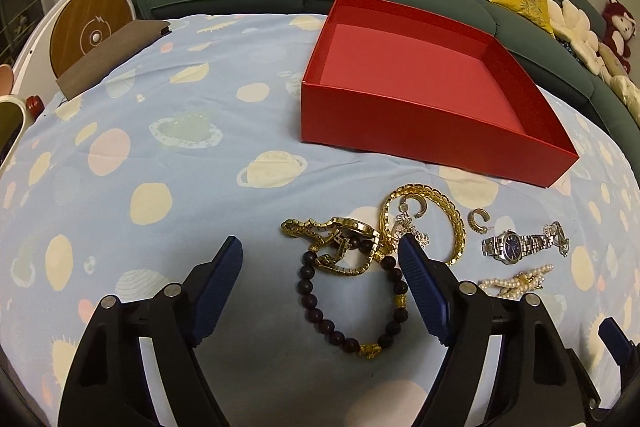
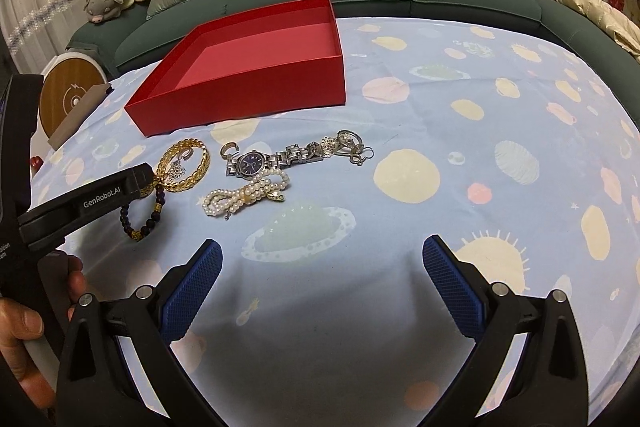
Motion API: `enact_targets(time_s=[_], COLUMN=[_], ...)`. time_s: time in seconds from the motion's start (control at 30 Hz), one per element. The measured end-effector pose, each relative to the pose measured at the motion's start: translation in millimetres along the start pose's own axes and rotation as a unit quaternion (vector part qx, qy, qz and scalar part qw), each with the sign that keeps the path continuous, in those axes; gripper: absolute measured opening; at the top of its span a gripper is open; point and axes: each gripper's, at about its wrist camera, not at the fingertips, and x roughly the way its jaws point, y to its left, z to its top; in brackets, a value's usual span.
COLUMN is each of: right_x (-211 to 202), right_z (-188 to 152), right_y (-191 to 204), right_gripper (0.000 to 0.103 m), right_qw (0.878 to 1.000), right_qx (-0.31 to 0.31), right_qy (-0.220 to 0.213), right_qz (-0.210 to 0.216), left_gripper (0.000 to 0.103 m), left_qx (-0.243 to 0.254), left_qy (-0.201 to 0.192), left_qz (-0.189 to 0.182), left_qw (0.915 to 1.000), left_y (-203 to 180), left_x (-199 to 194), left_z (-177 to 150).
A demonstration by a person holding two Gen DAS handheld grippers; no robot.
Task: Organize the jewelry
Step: 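Grasp the gold ring cluster with the left gripper while the right gripper moves toward the pearls, then grasp the pearl necklace with the right gripper while the left gripper holds the gold rings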
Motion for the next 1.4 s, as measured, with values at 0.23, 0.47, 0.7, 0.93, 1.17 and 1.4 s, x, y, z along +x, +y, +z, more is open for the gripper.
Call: enact_targets(time_s=[0.23,0.47,0.7,0.93,1.17,1.4], right_x=[11,17,19,21,36,45], right_z=[1,2,7,10,14,17], right_y=[0,1,6,16,27,39], right_gripper=[0.098,0.098,0.098,0.098,0.074,0.068], right_qw=[1.000,1.000,1.000,0.999,0.998,0.998], right_qx=[-0.001,-0.006,-0.010,-0.021,-0.026,-0.050], right_qy=[0.006,0.006,0.002,0.000,0.016,-0.003], right_qz=[-0.005,-0.001,0.009,0.029,0.052,0.045], left_gripper=[0.054,0.011,0.010,0.010,0.010,0.010], left_qx=[0.005,0.005,-0.006,-0.008,-0.018,-0.027], left_qy=[-0.010,-0.012,-0.011,-0.032,-0.050,-0.043], left_qz=[-0.022,-0.067,-0.109,-0.136,-0.134,-0.128], left_qw=[0.9997,0.9976,0.9939,0.9902,0.9896,0.9905], left_y=[-3,-4,3,11,25,37], left_x=[6,3,-5,-28,-43,-41], left_z=[2,4,0,-3,-2,-5])
